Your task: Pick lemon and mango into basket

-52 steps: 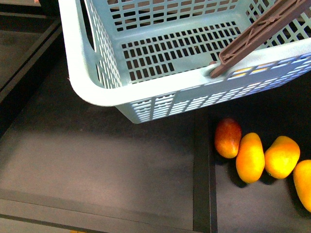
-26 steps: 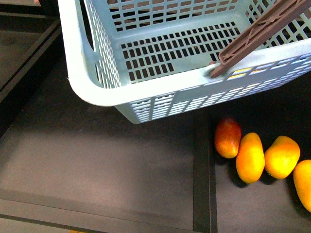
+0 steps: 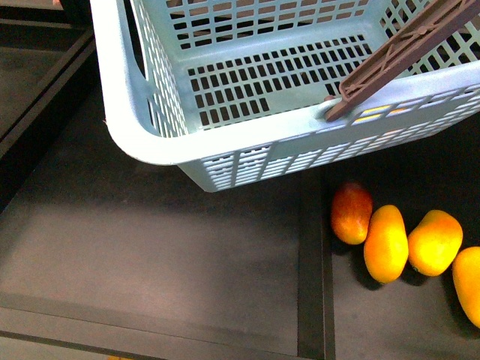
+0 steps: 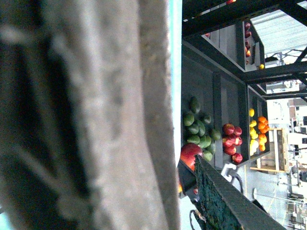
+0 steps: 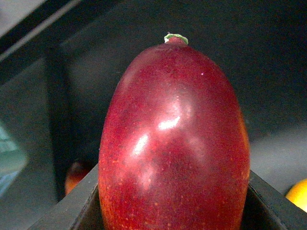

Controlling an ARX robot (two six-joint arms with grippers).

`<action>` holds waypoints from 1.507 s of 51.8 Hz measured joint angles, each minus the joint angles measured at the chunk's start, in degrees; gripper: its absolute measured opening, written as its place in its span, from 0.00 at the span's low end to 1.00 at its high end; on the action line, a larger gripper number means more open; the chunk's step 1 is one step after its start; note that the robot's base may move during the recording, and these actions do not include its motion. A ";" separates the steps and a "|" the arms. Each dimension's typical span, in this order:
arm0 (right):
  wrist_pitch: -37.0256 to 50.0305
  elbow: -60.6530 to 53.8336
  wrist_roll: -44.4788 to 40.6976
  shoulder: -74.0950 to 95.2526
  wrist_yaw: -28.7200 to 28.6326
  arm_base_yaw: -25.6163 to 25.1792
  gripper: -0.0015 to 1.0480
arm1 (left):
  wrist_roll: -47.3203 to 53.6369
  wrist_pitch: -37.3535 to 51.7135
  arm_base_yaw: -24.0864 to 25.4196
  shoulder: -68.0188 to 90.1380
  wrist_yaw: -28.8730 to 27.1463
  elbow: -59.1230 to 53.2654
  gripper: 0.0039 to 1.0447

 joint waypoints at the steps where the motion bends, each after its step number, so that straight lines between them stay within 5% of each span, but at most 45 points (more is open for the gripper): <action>1: -0.74 -0.24 0.00 -1.86 -0.57 0.15 0.55 | 0.02 0.00 0.00 0.00 0.00 0.00 0.26; 11: -8.61 0.33 1.92 -22.36 -2.03 6.40 0.55 | 0.07 0.00 0.07 0.00 -0.22 0.00 0.26; 23: -10.97 2.93 4.90 -27.47 8.92 21.27 0.55 | 0.02 0.00 0.07 0.00 -0.04 0.00 0.26; 32: -3.87 6.54 8.50 -19.63 21.00 39.95 0.55 | 0.02 0.00 0.04 0.00 -0.02 0.00 0.26; 37: -1.66 9.53 9.57 -14.40 24.96 44.37 0.55 | 0.02 0.00 0.04 0.00 -0.02 0.00 0.26; 44: -1.07 12.37 10.62 -8.92 28.48 46.23 0.56 | 0.02 0.00 0.07 0.00 -0.04 0.00 0.26; 55: -1.16 14.27 11.56 -5.66 32.41 46.90 0.93 | 0.15 0.00 0.04 0.00 0.04 0.00 0.26; 66: -3.85 12.44 12.48 -10.99 32.70 45.40 0.92 | -0.11 0.00 0.02 0.00 -0.17 0.00 0.25; 74: -7.87 6.97 10.10 -22.27 39.52 41.86 0.91 | -0.13 0.00 0.17 0.00 -0.46 0.00 0.25; 78: 1.66 2.05 2.97 -26.80 31.71 38.16 0.81 | -0.07 0.00 0.17 0.00 -0.46 0.00 0.25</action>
